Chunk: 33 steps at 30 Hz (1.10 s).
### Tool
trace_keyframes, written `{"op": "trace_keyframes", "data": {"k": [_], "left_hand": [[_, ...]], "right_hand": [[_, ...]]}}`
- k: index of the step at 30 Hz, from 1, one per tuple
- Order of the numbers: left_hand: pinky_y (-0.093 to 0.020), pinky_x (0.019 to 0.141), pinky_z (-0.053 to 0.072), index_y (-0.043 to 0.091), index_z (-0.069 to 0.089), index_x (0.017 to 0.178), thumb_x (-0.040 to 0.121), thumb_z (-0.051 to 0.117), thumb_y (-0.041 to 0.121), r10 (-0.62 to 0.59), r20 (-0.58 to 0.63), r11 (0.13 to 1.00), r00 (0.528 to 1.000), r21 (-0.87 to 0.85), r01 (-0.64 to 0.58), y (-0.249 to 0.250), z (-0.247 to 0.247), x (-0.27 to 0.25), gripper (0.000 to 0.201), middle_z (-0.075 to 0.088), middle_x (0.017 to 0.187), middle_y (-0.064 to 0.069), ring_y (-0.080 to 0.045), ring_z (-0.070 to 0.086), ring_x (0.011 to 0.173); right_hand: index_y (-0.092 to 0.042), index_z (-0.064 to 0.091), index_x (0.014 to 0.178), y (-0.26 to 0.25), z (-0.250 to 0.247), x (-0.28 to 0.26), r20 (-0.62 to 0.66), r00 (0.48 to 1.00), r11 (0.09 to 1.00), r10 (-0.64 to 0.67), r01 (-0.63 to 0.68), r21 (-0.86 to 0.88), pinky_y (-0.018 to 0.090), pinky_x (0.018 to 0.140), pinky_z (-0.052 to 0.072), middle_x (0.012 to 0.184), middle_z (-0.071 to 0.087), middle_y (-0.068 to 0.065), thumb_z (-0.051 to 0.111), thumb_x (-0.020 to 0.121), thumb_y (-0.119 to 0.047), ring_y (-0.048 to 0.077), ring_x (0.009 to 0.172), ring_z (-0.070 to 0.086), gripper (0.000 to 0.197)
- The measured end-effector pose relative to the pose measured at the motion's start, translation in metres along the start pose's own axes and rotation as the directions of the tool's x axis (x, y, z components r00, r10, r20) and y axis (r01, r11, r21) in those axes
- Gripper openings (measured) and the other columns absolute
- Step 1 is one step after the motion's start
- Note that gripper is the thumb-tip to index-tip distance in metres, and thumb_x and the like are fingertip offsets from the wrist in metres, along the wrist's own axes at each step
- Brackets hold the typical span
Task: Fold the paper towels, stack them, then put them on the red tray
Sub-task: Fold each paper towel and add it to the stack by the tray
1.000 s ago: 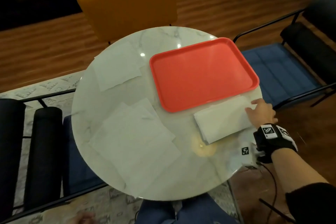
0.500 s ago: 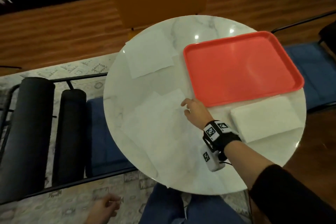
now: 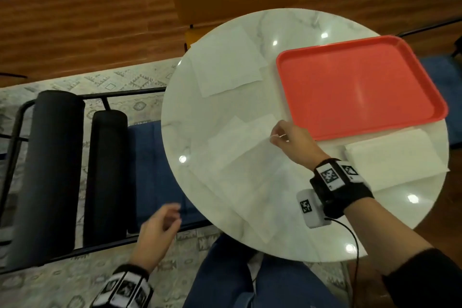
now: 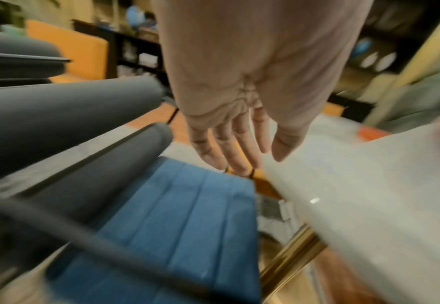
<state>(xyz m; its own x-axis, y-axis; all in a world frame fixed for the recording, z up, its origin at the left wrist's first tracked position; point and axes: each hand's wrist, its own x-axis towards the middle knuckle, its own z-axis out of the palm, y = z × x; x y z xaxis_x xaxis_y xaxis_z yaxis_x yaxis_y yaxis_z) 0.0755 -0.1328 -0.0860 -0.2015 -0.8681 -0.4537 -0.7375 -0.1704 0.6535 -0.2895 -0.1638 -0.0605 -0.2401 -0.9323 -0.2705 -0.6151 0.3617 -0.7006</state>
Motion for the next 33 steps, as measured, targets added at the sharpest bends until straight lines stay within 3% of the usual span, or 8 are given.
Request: {"op": "trace_keyframes", "data": {"k": [3, 6, 9, 12, 17, 21, 27, 33], "left_hand": [[-0.027, 0.094, 0.040, 0.026, 0.042, 0.134, 0.080, 0.073, 0.022, 0.249, -0.008, 0.969, 0.969, -0.002, -0.249, 0.065, 0.002, 0.035, 0.063, 0.047, 0.122, 0.007, -0.007, 0.049, 0.108], [-0.029, 0.103, 0.029, 0.036, 0.021, 0.145, 0.073, 0.076, 0.042, 0.350, 0.134, 0.928, 0.927, 0.087, -0.363, 0.116, 0.012, 0.070, 0.091, 0.029, 0.136, 0.012, -0.002, 0.031, 0.122], [-0.038, 0.102, 0.038, 0.042, 0.044, 0.128, 0.076, 0.074, 0.039, 0.363, 0.304, 0.908, 0.881, 0.097, -0.408, 0.144, 0.015, 0.094, 0.060, 0.051, 0.121, 0.013, -0.008, 0.048, 0.116], [-0.032, 0.078, 0.049, 0.031, 0.065, 0.089, 0.081, 0.072, 0.025, 0.336, 0.412, 0.929, 0.847, 0.001, -0.370, 0.158, 0.004, 0.105, 0.011, 0.069, 0.081, 0.007, -0.012, 0.064, 0.081], [-0.024, 0.080, 0.051, 0.013, 0.070, 0.095, 0.082, 0.072, 0.025, 0.297, 0.465, 0.952, 0.834, -0.080, -0.294, 0.174, -0.009, 0.120, 0.018, 0.071, 0.093, -0.001, -0.010, 0.065, 0.081], [-0.024, 0.080, 0.044, 0.019, 0.071, 0.093, 0.086, 0.068, 0.025, 0.255, 0.429, 0.945, 0.867, 0.078, -0.316, 0.171, 0.006, 0.143, 0.010, 0.068, 0.084, 0.008, -0.008, 0.060, 0.079], [-0.024, 0.088, 0.042, 0.016, 0.075, 0.099, 0.085, 0.068, 0.019, 0.215, 0.279, 0.948, 0.936, 0.172, -0.269, 0.157, 0.036, 0.166, 0.016, 0.070, 0.103, -0.007, -0.019, 0.058, 0.103], [-0.024, 0.077, 0.044, 0.024, 0.074, 0.091, 0.082, 0.071, 0.021, 0.410, 0.109, 0.911, 0.906, 0.009, -0.413, 0.143, 0.037, 0.143, 0.010, 0.065, 0.092, -0.004, -0.016, 0.059, 0.088]], "right_hand": [[-0.015, 0.055, 0.089, -0.008, -0.012, -0.014, 0.053, 0.999, 0.987, -0.008, -0.001, 0.163, 0.033, 0.069, 0.046, 0.068, 0.055, -0.001, 0.057, 0.093, -0.017, 0.019, 0.071, 0.051, 0.005], [-0.013, 0.056, 0.092, -0.012, -0.022, -0.026, 0.074, 0.997, 0.925, 0.034, -0.059, 0.374, 0.036, 0.069, 0.051, 0.076, 0.060, 0.012, 0.057, 0.094, -0.012, 0.018, 0.078, 0.053, 0.002], [-0.012, 0.061, 0.097, -0.010, -0.032, -0.038, 0.072, 0.993, 0.855, 0.097, -0.120, 0.504, 0.026, 0.065, 0.054, 0.080, 0.062, 0.004, 0.056, 0.094, -0.010, 0.012, 0.077, 0.057, 0.007], [-0.011, 0.063, 0.092, -0.005, -0.043, -0.049, 0.064, 0.984, 0.786, 0.165, -0.170, 0.594, 0.024, 0.053, 0.054, 0.079, 0.065, 0.002, 0.055, 0.094, -0.007, 0.013, 0.067, 0.060, 0.009], [-0.006, 0.062, 0.089, 0.005, -0.051, -0.057, 0.085, 0.974, 0.794, 0.209, -0.220, 0.567, 0.023, 0.042, 0.046, 0.071, 0.061, 0.005, 0.056, 0.093, -0.005, 0.014, 0.053, 0.052, 0.007], [-0.008, 0.061, 0.083, 0.019, -0.037, -0.035, 0.034, 0.957, 0.858, 0.287, -0.272, 0.436, 0.026, 0.045, 0.051, 0.081, 0.062, 0.010, 0.058, 0.092, -0.007, 0.021, 0.066, 0.057, 0.009], [-0.012, 0.067, 0.082, 0.037, -0.014, -0.008, -0.134, 0.945, 0.943, 0.299, -0.271, 0.193, 0.017, 0.053, 0.048, 0.069, 0.060, 0.001, 0.069, 0.084, -0.010, 0.016, 0.068, 0.055, 0.003], [-0.010, 0.072, 0.091, 0.037, -0.019, -0.031, -0.250, 0.953, 0.967, 0.171, -0.114, 0.228, 0.004, 0.060, 0.041, 0.083, 0.067, 0.001, 0.069, 0.084, -0.010, 0.004, 0.068, 0.053, 0.008]]}}
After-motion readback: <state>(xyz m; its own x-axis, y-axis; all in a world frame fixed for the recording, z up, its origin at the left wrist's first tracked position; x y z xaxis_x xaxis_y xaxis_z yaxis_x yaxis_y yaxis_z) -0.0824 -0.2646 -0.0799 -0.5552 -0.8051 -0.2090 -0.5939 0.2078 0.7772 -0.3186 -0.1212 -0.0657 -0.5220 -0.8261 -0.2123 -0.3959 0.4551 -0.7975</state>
